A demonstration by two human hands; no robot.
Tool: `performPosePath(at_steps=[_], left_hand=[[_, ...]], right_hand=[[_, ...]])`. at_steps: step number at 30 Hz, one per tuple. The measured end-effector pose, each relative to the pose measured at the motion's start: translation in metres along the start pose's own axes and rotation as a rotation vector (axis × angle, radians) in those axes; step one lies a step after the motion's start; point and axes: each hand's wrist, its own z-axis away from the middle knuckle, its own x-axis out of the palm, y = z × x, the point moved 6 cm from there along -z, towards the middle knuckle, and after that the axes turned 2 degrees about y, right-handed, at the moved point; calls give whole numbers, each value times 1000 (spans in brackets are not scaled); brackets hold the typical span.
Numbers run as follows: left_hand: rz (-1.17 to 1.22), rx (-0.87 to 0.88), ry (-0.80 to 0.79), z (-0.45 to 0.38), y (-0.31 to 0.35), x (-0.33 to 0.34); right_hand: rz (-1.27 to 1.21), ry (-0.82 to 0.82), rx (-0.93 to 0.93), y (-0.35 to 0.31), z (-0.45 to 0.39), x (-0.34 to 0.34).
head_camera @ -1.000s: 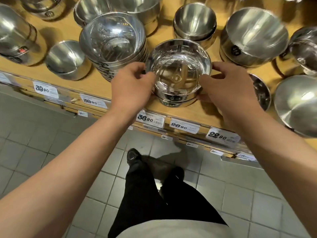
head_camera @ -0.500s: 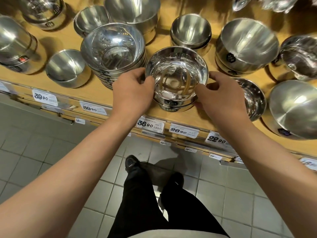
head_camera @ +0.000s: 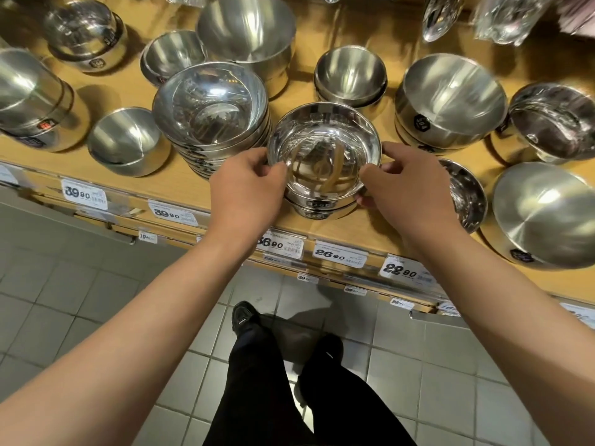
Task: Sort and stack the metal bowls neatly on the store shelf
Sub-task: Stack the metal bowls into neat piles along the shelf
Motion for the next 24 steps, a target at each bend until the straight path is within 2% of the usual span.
performPosePath(at_steps=[6, 12, 15, 18, 21, 24], left_hand=[[10, -23, -13, 0, -2, 1], [44, -49, -44, 1, -1, 1], [48, -70, -72, 5, 0, -1], [-11, -73, -65, 15, 8, -15], [-65, -45, -59, 27, 20, -35], [-46, -50, -57, 37, 36, -49]], right_hand=[[-39, -5, 5, 7, -4, 3], [-104, -41, 111, 15, -5, 11], [-219, -26, 143, 17, -4, 13], [-288, -89, 185, 20, -3, 13], [-206, -59, 240, 22, 0, -6], [-227, -17, 280, 19, 4, -30]])
